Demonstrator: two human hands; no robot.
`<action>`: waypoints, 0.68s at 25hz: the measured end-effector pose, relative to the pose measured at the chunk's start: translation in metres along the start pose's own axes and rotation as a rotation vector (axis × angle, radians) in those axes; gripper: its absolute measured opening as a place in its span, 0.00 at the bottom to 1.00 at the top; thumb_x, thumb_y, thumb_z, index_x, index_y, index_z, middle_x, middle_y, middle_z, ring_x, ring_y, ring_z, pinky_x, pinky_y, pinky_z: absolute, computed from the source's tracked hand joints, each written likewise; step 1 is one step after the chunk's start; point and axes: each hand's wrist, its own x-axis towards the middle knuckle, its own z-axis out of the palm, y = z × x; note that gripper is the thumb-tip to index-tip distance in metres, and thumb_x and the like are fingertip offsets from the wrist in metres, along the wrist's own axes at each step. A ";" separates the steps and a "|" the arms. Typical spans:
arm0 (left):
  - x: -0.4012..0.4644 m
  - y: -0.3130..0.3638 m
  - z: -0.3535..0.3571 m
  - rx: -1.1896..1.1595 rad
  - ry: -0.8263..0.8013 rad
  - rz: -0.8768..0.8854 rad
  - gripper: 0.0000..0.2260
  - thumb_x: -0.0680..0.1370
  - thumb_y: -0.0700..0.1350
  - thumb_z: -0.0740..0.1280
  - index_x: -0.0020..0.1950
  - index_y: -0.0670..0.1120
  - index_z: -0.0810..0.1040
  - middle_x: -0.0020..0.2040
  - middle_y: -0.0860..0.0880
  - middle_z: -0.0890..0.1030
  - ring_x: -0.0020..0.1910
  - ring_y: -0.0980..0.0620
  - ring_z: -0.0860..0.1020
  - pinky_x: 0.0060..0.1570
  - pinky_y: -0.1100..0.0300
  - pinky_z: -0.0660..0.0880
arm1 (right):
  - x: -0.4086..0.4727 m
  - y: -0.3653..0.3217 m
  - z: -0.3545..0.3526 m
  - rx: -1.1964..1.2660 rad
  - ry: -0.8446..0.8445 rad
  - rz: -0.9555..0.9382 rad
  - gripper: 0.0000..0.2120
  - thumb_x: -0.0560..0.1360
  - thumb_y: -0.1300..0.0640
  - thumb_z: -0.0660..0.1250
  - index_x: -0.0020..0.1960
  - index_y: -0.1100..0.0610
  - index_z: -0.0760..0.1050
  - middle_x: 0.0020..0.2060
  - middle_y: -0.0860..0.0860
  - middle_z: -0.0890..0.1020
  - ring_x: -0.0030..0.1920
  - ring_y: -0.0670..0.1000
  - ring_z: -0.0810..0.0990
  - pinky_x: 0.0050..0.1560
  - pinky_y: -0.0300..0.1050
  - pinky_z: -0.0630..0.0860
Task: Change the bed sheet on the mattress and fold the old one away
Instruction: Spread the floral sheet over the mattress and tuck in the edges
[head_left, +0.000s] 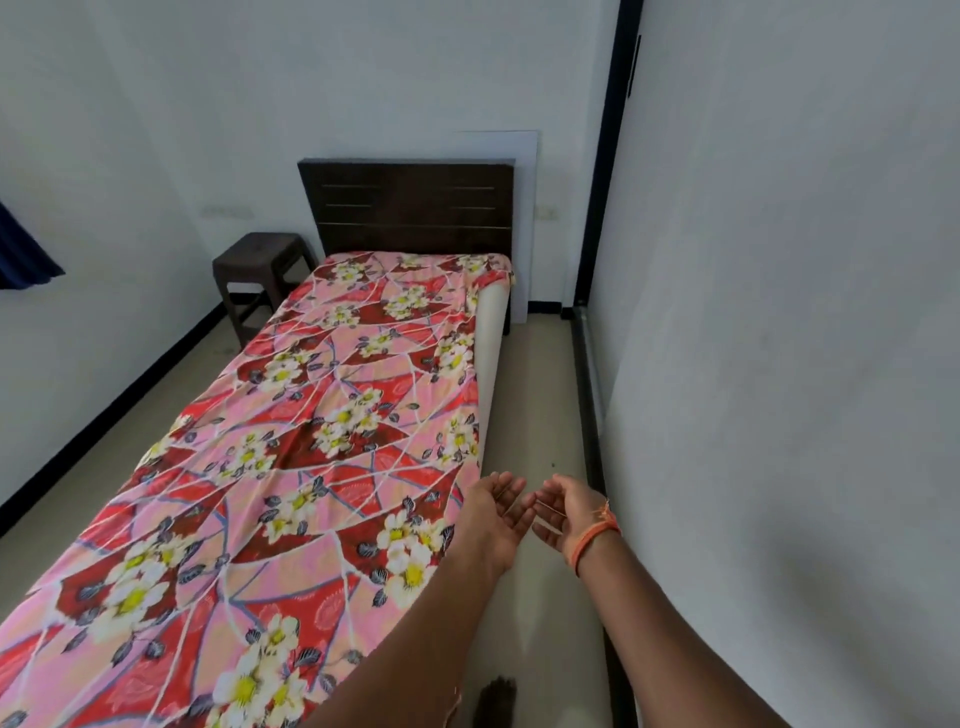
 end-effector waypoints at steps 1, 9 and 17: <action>0.020 0.013 0.014 0.008 0.001 -0.013 0.12 0.81 0.44 0.61 0.59 0.40 0.79 0.49 0.42 0.83 0.46 0.44 0.82 0.46 0.53 0.80 | 0.016 -0.018 0.010 0.011 0.009 0.003 0.10 0.78 0.54 0.62 0.41 0.57 0.76 0.34 0.53 0.80 0.37 0.52 0.80 0.40 0.45 0.76; 0.195 0.145 0.142 0.027 -0.046 0.035 0.11 0.81 0.40 0.61 0.59 0.40 0.78 0.49 0.42 0.82 0.46 0.45 0.81 0.45 0.54 0.79 | 0.158 -0.194 0.104 0.052 -0.022 -0.058 0.12 0.81 0.55 0.60 0.42 0.61 0.74 0.35 0.56 0.78 0.36 0.55 0.79 0.40 0.49 0.78; 0.387 0.222 0.232 0.097 0.150 0.073 0.08 0.82 0.39 0.63 0.57 0.40 0.78 0.50 0.42 0.82 0.46 0.43 0.81 0.49 0.53 0.78 | 0.388 -0.313 0.184 0.083 -0.088 0.102 0.15 0.81 0.55 0.58 0.38 0.59 0.71 0.21 0.52 0.78 0.23 0.52 0.80 0.27 0.42 0.78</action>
